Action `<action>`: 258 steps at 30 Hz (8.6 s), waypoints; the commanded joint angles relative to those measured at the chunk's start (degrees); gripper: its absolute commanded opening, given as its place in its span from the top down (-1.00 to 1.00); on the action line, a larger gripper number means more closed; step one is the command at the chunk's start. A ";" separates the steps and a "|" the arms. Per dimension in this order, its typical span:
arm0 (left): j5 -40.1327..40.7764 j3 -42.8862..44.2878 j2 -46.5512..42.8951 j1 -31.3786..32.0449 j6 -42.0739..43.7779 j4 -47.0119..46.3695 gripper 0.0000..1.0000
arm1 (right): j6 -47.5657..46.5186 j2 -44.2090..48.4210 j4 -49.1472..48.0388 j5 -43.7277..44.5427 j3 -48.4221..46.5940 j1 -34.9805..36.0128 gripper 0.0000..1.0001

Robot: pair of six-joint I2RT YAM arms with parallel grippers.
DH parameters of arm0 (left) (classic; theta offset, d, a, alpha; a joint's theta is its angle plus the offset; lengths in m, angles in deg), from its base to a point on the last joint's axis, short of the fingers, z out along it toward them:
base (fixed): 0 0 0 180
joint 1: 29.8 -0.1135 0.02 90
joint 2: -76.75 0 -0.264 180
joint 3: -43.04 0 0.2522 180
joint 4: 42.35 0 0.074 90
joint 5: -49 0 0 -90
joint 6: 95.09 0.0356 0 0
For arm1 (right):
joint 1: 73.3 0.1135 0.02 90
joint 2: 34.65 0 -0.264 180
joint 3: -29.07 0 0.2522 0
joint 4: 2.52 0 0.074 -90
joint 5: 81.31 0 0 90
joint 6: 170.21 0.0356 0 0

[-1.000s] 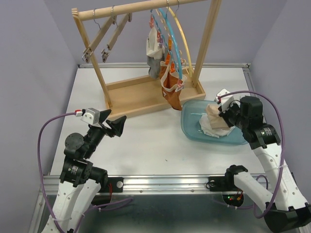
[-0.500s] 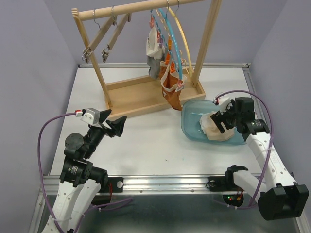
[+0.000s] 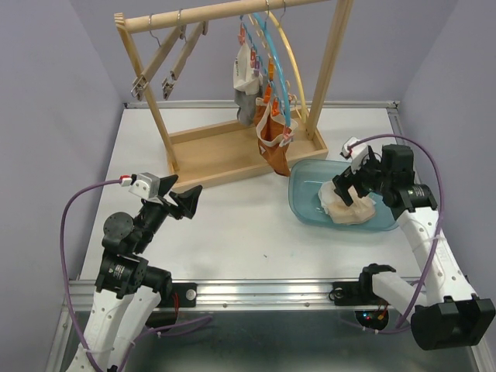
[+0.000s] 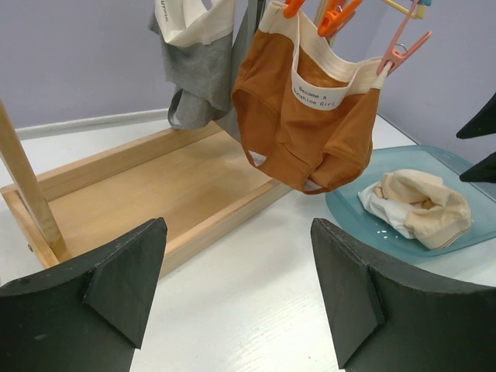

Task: Remove the underwear clipped to the hanger
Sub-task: Place the underwear in the bin, then pick up the hanger from the clothesline, then remove the underwear from the clothesline.

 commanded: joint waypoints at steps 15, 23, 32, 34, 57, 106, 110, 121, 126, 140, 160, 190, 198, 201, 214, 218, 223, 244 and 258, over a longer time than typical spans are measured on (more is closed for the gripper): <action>-0.88 -0.37 0.99 -0.30 -0.16 -3.26 -0.72 | 4.97 -4.76 9.43 -27.01 -26.49 -0.28 -1.00; -0.79 -0.37 1.34 -0.30 -0.07 -3.26 -0.72 | 7.70 -7.92 10.67 -33.70 -33.09 0.43 -1.00; -0.53 -0.28 2.13 -0.30 0.01 -3.08 -0.73 | 10.33 -12.93 9.70 -32.22 -39.42 8.23 -1.00; -0.36 -0.28 2.30 -0.38 0.01 -3.08 -0.72 | 10.95 -13.90 9.09 -28.10 -40.65 12.62 -1.00; 0.35 -0.19 2.65 -0.30 0.01 -2.73 -0.72 | 17.09 -25.68 5.93 5.39 -64.38 36.46 -1.00; -0.88 -0.45 1.78 -0.30 -0.16 -2.91 -0.73 | 25.54 -34.82 -13.50 35.82 -56.83 36.37 -0.36; -1.06 -0.45 1.95 -0.38 -0.07 -2.91 -0.73 | 25.37 -35.17 -13.94 36.26 -57.09 36.37 -0.20; -1.41 -0.45 1.95 -0.30 -0.07 -2.99 -0.73 | 25.89 -38.07 -15.17 36.43 -60.34 34.97 -0.04; -1.58 -0.45 1.78 -0.30 -0.25 -2.99 -0.73 | 26.95 -39.22 -15.35 36.08 -61.93 34.26 0.22; -1.94 -0.45 1.78 -0.39 -0.16 -3.08 -0.73 | 26.60 -38.16 -15.52 33.01 -63.77 34.00 0.99; -2.03 -0.37 1.87 -0.30 -0.16 -3.17 -0.73 | 28.53 -34.47 -16.31 29.05 -66.94 33.82 0.99; -11.59 -3.96 1.16 -0.30 -0.33 -10.46 -0.72 | 26.60 -13.03 -16.93 21.33 -40.68 33.56 0.99; -21.18 -4.85 6.60 1.54 -3.15 -18.97 -0.66 | 26.68 -2.75 -16.75 13.07 -29.78 30.84 0.99; -19.87 -3.71 8.63 6.00 -3.85 -21.45 -0.65 | 27.21 0.15 -16.75 8.67 -25.81 29.70 0.99; 0.87 6.12 23.65 36.17 10.37 -25.75 -0.65 | 29.93 4.20 -16.84 -3.29 -19.74 27.58 0.99; 5.00 9.21 27.70 41.17 17.66 -26.11 -0.66 | 32.04 2.80 -17.02 -9.78 -21.05 27.58 0.99; 7.20 9.30 28.58 42.50 21.90 -28.04 -0.67 | 33.45 1.48 -17.37 -13.57 -22.28 27.50 0.99; 14.14 7.72 28.85 43.21 26.03 -32.70 -0.63 | 43.12 -5.91 -19.92 -22.37 -30.64 27.58 0.99; 15.29 9.39 31.66 43.21 26.38 -35.07 -0.37 | 44.26 -6.79 -21.24 -23.25 -30.28 27.58 0.99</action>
